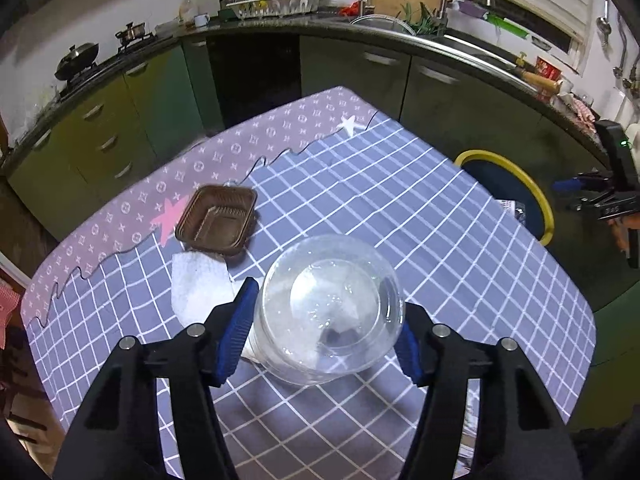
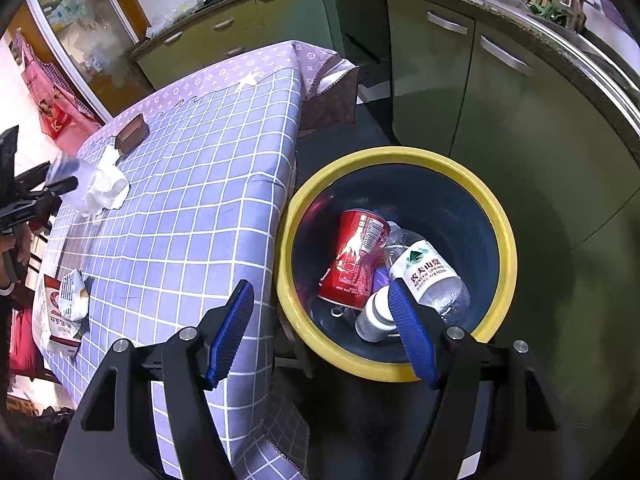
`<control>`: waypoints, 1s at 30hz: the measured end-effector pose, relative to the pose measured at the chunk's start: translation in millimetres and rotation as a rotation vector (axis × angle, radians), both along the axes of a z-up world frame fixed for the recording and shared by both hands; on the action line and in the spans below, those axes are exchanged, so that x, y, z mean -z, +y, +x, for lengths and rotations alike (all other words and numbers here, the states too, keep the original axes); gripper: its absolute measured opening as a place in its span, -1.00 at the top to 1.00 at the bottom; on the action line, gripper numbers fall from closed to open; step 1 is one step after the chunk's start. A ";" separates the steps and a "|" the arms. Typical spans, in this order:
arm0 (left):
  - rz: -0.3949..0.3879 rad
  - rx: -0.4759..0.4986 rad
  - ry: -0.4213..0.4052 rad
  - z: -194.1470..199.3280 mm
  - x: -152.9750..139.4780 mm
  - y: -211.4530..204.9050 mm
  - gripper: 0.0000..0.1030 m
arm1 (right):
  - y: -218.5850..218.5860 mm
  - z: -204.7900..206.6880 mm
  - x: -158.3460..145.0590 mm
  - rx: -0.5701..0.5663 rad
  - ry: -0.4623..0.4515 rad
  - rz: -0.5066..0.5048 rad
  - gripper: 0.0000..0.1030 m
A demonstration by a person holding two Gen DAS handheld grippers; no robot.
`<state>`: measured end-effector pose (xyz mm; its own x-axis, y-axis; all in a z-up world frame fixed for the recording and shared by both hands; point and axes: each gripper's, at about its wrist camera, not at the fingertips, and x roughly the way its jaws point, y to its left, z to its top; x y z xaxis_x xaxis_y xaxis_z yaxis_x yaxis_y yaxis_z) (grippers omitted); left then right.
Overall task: Collect trash
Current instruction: 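Carry the plastic cup over the bin and open the left gripper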
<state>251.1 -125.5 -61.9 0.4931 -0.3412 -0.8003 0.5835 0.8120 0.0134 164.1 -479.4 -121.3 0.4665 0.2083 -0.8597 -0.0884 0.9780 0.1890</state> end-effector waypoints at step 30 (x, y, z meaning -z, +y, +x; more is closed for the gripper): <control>-0.006 0.459 0.136 8.4 22.8 -363.5 -0.23 | -101.3 -92.7 -2.9 0.154 -0.049 0.020 -0.35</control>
